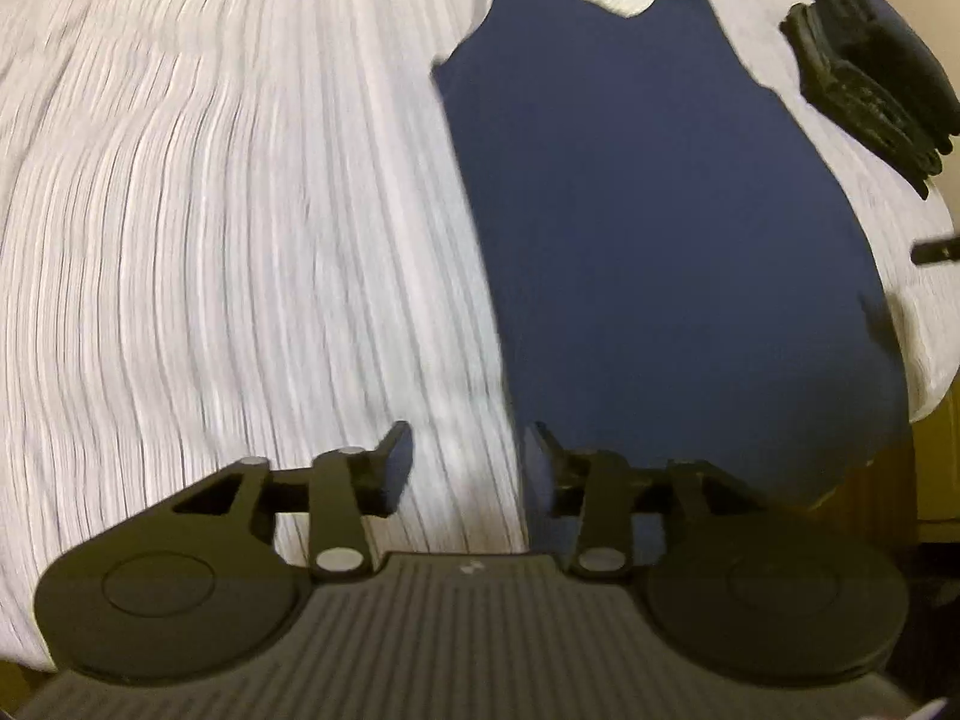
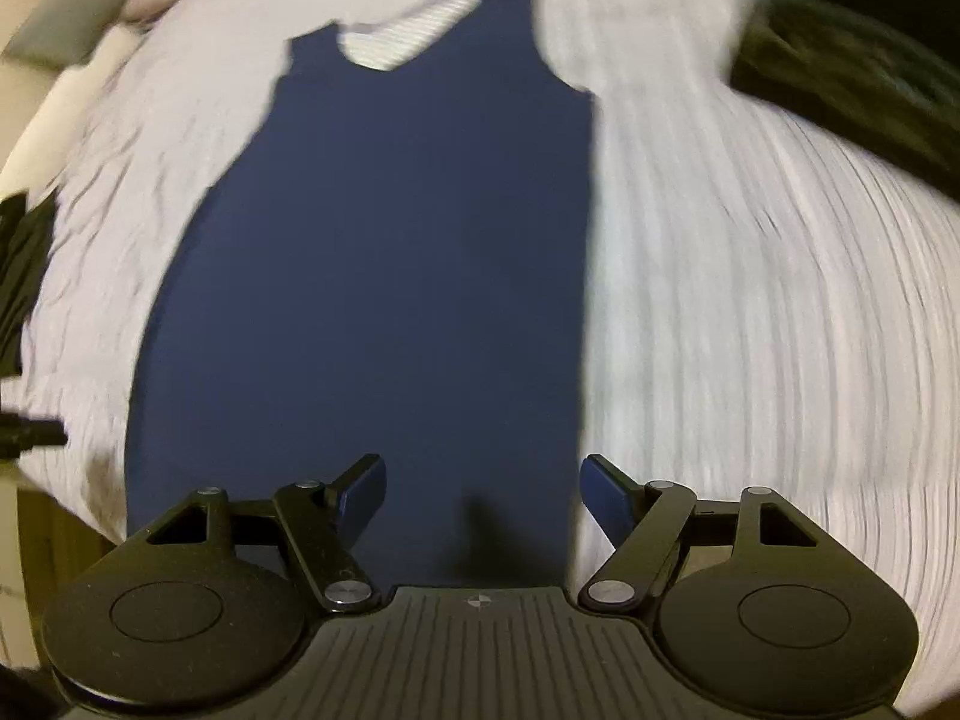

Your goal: Fold clothes

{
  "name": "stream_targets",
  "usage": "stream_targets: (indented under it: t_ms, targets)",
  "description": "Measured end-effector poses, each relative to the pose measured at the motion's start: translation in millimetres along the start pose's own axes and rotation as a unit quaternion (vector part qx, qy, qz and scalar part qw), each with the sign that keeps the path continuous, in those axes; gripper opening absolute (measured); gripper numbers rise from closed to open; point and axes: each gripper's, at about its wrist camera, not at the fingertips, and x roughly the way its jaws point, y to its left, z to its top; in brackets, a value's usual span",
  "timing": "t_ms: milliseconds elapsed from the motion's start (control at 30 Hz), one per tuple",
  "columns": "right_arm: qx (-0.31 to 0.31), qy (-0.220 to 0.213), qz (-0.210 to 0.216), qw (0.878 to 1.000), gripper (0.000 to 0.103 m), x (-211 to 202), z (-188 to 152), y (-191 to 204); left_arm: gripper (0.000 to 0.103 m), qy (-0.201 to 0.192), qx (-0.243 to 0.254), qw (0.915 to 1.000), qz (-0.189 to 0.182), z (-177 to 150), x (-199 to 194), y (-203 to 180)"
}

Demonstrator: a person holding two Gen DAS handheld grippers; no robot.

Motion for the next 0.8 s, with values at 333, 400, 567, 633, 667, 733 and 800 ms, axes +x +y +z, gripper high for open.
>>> stream_targets:
  t_ms: [333,400,567,633,667,733,800]
  targets:
    - [-0.038,-0.019,-0.007,0.999,0.075,24,73,34,0.054,-0.050,0.069,0.9959,-0.030,100,56,10]
    - [-0.029,-0.012,-0.003,1.000,0.075,32,77,38,0.054,-0.054,0.068,0.9956,-0.036,122,73,17]
    - [-0.013,0.009,-0.003,1.000,0.075,60,84,39,0.053,-0.036,0.070,0.9963,-0.036,153,118,26]
    - [0.001,0.025,-0.003,1.000,0.075,74,86,31,0.053,-0.017,0.079,0.9965,-0.021,155,134,28]
    - [0.009,0.035,-0.002,0.999,0.075,82,88,26,0.053,-0.005,0.085,0.9964,-0.009,154,142,28]
    - [0.018,0.052,-0.006,0.998,0.075,93,93,12,0.057,0.004,0.092,0.9957,0.004,152,148,29]
    - [0.015,0.067,-0.020,0.997,0.075,100,100,0,0.058,0.004,0.091,0.9958,0.010,154,146,29]
